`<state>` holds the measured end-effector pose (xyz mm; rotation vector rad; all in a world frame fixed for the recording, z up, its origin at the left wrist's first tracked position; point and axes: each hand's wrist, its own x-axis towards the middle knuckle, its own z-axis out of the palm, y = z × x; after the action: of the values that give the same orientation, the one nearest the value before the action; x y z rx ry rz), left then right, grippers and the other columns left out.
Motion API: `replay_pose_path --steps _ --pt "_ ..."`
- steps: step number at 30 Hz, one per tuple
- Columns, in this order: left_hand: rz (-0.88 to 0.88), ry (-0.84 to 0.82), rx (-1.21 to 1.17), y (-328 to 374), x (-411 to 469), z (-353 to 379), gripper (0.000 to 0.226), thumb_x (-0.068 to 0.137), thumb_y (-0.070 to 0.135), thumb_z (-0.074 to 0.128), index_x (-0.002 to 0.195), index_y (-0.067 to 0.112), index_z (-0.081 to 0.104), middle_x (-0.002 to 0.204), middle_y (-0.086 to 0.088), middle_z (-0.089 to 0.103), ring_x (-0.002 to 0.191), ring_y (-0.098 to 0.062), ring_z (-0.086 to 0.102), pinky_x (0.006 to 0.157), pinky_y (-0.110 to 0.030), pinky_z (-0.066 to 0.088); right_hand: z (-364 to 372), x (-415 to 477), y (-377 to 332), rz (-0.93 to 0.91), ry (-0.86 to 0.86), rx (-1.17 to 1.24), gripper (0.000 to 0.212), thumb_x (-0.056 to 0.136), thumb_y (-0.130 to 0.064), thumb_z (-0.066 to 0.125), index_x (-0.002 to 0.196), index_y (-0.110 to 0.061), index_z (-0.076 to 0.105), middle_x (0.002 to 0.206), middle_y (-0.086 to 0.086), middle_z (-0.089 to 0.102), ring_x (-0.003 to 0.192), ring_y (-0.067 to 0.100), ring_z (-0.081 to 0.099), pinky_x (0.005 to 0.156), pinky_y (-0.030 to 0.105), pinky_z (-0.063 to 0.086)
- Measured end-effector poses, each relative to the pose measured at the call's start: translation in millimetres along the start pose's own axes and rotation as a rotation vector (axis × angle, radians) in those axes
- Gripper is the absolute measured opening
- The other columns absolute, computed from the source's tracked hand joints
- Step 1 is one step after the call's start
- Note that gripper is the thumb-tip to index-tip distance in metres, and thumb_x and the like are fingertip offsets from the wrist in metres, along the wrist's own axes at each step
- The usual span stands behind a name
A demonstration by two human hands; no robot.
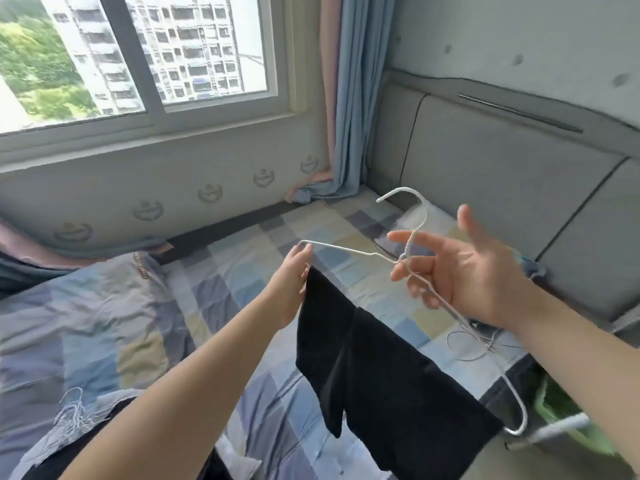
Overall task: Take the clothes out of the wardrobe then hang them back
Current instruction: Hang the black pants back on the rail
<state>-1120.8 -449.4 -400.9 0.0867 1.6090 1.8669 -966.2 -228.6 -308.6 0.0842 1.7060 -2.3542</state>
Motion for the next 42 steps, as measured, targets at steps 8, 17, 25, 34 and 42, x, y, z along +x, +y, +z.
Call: replay_pose_path --steps 8,17,25,34,42 --pt "-0.166 -0.441 0.258 -18 -5 68 0.065 0.096 0.065 0.041 0.153 0.036 0.033 0.155 0.013 0.042 0.145 -0.016 0.037 0.122 -0.047 0.023 -8 -95 36 -0.183 0.246 0.422 0.099 0.073 -0.095 0.032 0.15 -0.033 0.039 0.154 0.01 0.04 0.142 0.037 0.036 0.116 0.065 0.015" --pt "-0.237 -1.07 0.639 -42 -56 184 0.063 0.094 0.065 0.035 0.135 0.023 0.059 0.131 0.005 0.068 0.132 -0.01 0.053 0.12 -0.041 0.023 4 -234 48 -0.359 0.653 0.376 0.11 0.057 -0.093 0.052 0.151 -0.043 0.026 0.156 0.0 0.037 0.145 0.021 0.031 0.116 0.064 0.015" --pt "-0.039 -1.385 0.749 -60 -141 307 0.038 0.105 0.032 0.048 0.115 0.005 0.073 0.117 -0.003 0.074 0.113 -0.011 0.066 0.098 -0.019 0.046 21 -394 55 -0.504 0.909 0.378 0.114 0.053 -0.091 0.057 0.151 -0.041 0.027 0.157 0.0 0.035 0.145 0.022 0.03 0.114 0.066 0.016" --pt "0.155 -1.471 0.773 -126 -285 493 0.033 0.106 0.027 0.047 0.104 -0.001 0.064 0.116 0.002 0.074 0.115 -0.014 0.067 0.105 -0.028 0.047 41 -616 60 -0.671 1.167 0.305 0.108 0.05 -0.09 0.059 0.146 -0.044 0.039 0.148 -0.003 0.046 0.141 0.023 0.035 0.114 0.068 0.014" --pt "0.257 -1.622 0.794 -137 -420 645 0.03 0.106 0.034 0.045 0.103 0.013 0.066 0.114 0.012 0.074 0.109 -0.01 0.069 0.108 -0.044 0.046 63 -784 31 -0.848 1.397 0.242 0.092 0.065 -0.092 0.038 0.144 -0.044 0.04 0.153 -0.007 0.04 0.145 0.026 0.03 0.113 0.068 0.017"
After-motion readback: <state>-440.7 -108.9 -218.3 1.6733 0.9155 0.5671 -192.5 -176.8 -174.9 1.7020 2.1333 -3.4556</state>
